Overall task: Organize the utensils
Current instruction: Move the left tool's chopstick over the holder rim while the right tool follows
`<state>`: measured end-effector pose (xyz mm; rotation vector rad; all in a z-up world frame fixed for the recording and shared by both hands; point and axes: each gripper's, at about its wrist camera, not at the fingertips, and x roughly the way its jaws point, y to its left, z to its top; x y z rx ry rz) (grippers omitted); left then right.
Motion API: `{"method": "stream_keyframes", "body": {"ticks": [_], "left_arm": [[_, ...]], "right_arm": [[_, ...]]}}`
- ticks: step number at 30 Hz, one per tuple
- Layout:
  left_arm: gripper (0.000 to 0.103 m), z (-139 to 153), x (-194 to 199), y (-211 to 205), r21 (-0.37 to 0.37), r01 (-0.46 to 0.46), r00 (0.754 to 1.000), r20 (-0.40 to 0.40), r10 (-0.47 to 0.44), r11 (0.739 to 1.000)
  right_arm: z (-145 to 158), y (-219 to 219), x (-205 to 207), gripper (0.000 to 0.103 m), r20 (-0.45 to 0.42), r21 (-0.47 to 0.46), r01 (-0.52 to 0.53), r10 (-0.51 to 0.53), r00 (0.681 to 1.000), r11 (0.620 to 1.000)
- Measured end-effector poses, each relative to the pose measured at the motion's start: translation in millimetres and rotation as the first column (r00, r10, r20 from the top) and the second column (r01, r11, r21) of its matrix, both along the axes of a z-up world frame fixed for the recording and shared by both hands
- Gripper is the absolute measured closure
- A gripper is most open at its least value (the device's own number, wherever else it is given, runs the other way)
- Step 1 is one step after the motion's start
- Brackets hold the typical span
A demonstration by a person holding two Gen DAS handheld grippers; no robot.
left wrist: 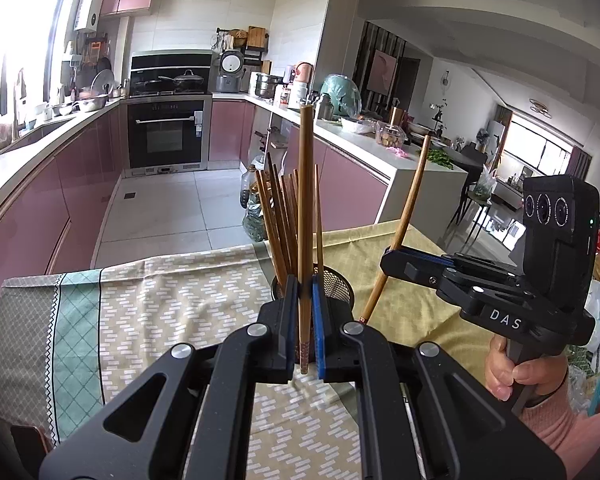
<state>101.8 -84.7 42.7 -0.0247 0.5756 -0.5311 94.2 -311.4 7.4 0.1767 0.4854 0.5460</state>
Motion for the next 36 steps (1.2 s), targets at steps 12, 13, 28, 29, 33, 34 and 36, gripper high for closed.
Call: {"method": "stream_keyframes", "body": {"ticks": [12, 13, 28, 29, 33, 34, 36], "left_arm": [[0.095, 16.4, -3.6, 2.8, -0.031, 0.008, 1.000, 0.031, -0.008, 0.999], [0.095, 16.9, -4.7, 3.5, -0.033, 0.008, 0.999, 0.032, -0.007, 0.999], [0.095, 30.4, -4.7, -3.2, -0.043, 0.023, 0.997, 0.068, -0.020, 0.999], [0.095, 30.5, -4.0, -3.9, -0.043, 0.023, 0.997, 0.070, -0.020, 0.999], [0.095, 30.6, -2.8, -4.1, -0.043, 0.025, 0.997, 0.074, -0.022, 0.999], [0.095, 30.7, -2.8, -4.4, -0.043, 0.025, 0.997, 0.074, -0.021, 0.999], [0.095, 31.0, -2.5, -4.2, -0.043, 0.025, 0.997, 0.076, -0.022, 0.999]], "right_arm": [[6.0, -2.0, -0.7, 0.097, 0.027, -0.001, 0.002, -0.002, 1.000, 1.000], [7.0, -1.4, -0.1, 0.097, 0.030, -0.001, 0.002, -0.002, 1.000, 1.000], [21.4, -4.2, 1.8, 0.097, 0.068, -0.005, 0.008, -0.007, 0.998, 1.000], [22.1, -4.3, 1.7, 0.097, 0.070, -0.006, 0.009, -0.008, 0.998, 1.000], [24.3, -2.6, -0.3, 0.097, 0.079, -0.009, 0.010, -0.009, 0.997, 1.000], [25.0, -2.8, -0.1, 0.097, 0.081, -0.011, 0.010, -0.010, 0.997, 1.000], [25.7, -3.9, 0.1, 0.097, 0.083, -0.011, 0.012, -0.011, 0.997, 1.000]]}}
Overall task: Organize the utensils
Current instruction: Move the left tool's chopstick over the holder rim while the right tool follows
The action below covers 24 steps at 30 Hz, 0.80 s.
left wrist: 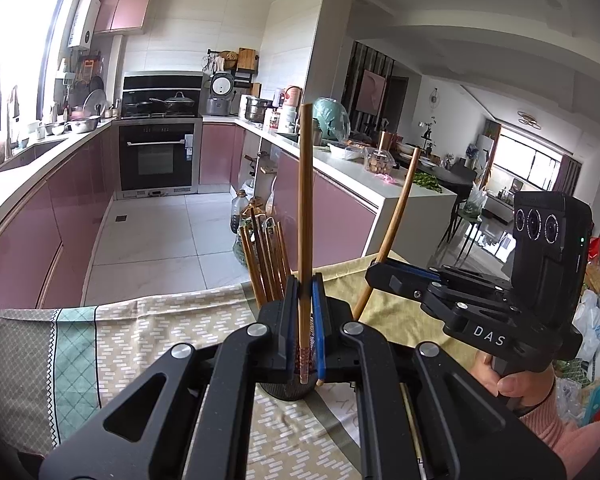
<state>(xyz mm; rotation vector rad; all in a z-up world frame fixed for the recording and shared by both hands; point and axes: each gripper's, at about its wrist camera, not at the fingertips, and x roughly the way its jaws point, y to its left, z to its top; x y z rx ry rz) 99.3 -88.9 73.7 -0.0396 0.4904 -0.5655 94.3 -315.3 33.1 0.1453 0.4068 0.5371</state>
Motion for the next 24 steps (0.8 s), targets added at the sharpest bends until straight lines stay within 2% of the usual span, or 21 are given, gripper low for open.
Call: {"method": "stream_keyframes", "body": {"ticks": [24], "left_arm": [[0.095, 2.1, 9.5, -8.4, 0.015, -0.005, 1.000, -0.006, 0.005, 1.000]], "right_arm": [[6.8, -0.5, 7.9, 0.097, 0.006, -0.009, 0.021, -0.021, 1.000, 1.000]]}}
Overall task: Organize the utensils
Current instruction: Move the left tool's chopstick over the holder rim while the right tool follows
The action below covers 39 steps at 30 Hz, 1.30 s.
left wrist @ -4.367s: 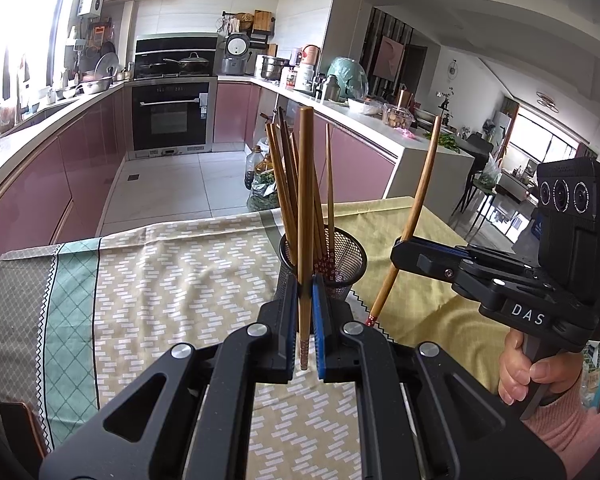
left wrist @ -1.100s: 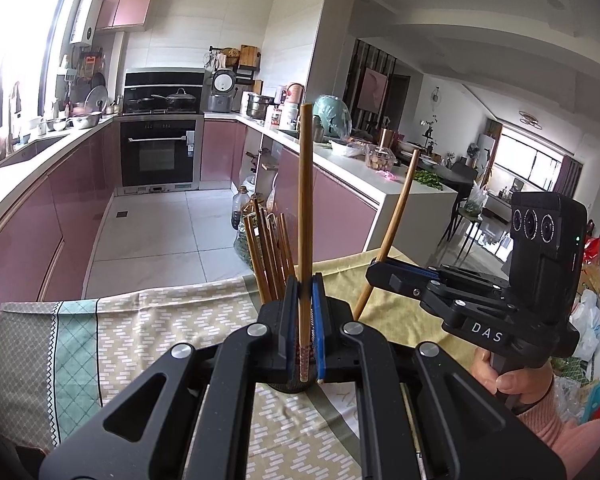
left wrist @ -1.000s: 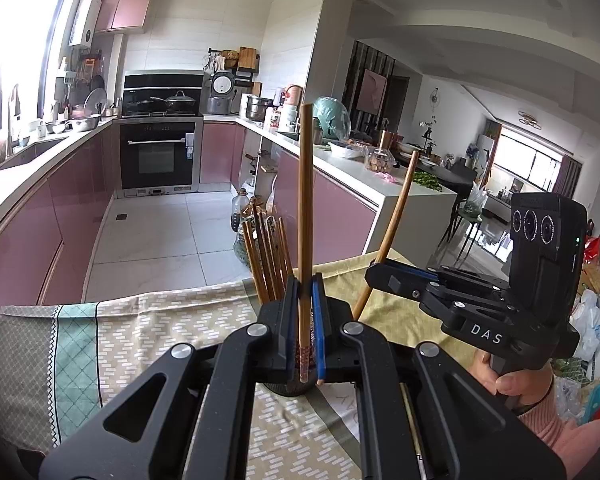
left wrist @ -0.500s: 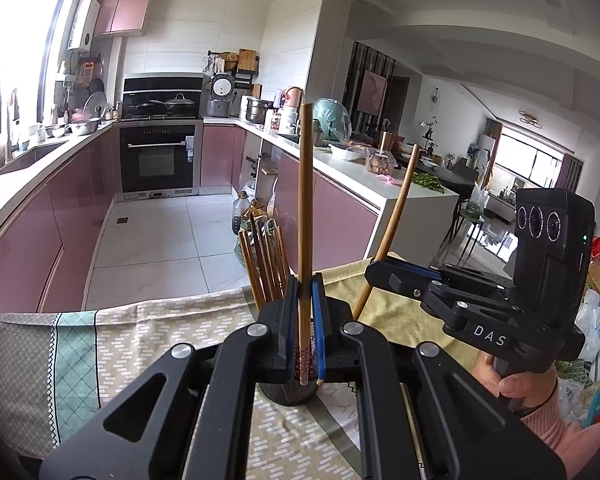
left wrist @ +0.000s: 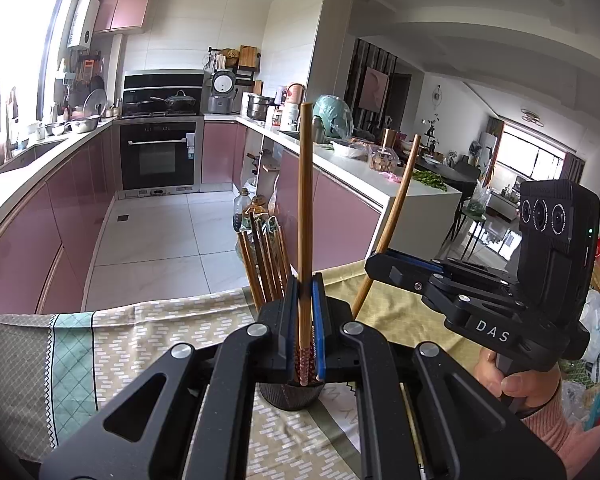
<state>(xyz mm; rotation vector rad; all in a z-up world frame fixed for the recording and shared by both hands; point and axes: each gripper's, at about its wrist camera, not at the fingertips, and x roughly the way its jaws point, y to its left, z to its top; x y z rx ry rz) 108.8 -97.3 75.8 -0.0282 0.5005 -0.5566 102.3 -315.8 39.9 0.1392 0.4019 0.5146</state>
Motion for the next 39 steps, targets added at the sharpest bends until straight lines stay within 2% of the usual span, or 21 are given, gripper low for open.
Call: {"method": "stream_keyframes", "body": {"ticks": [24, 39], "left_arm": [[0.095, -2.1, 3.0, -3.2, 0.012, -0.003, 1.000, -0.008, 0.003, 1.000], [0.095, -11.6, 11.5, -1.4, 0.034, -0.008, 0.999, -0.039, 0.010, 0.999]], "right_arm": [[-2.8, 1.2, 6.0, 0.097, -0.015, -0.002, 0.022, -0.022, 1.000, 1.000], [-14.9, 7.1, 14.5, 0.097, -0.041, -0.023, 0.040, -0.041, 0.998, 0.999]]}}
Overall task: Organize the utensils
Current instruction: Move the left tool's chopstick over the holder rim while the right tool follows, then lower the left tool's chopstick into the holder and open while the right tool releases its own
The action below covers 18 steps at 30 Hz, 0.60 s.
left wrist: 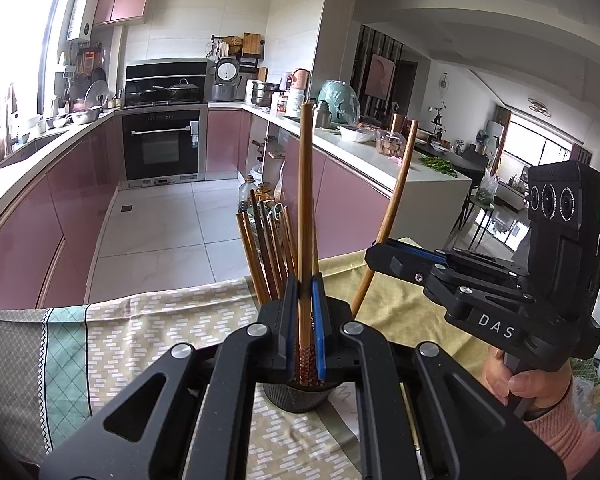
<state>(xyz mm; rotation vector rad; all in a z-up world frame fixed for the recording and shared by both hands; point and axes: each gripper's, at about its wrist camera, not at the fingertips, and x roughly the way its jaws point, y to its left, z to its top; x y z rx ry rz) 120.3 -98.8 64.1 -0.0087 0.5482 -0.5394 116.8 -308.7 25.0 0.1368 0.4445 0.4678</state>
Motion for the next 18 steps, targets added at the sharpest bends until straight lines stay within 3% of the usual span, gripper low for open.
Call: {"method": "stream_keyframes", "body": {"ticks": [18], "left_arm": [[0.095, -15.2, 7.2, -3.2, 0.036, 0.002, 0.999, -0.049, -0.001, 0.999]], "right_arm": [[-15.8, 4.0, 14.6, 0.097, -0.047, -0.025, 0.000, -0.001, 0.999, 1.000]]}}
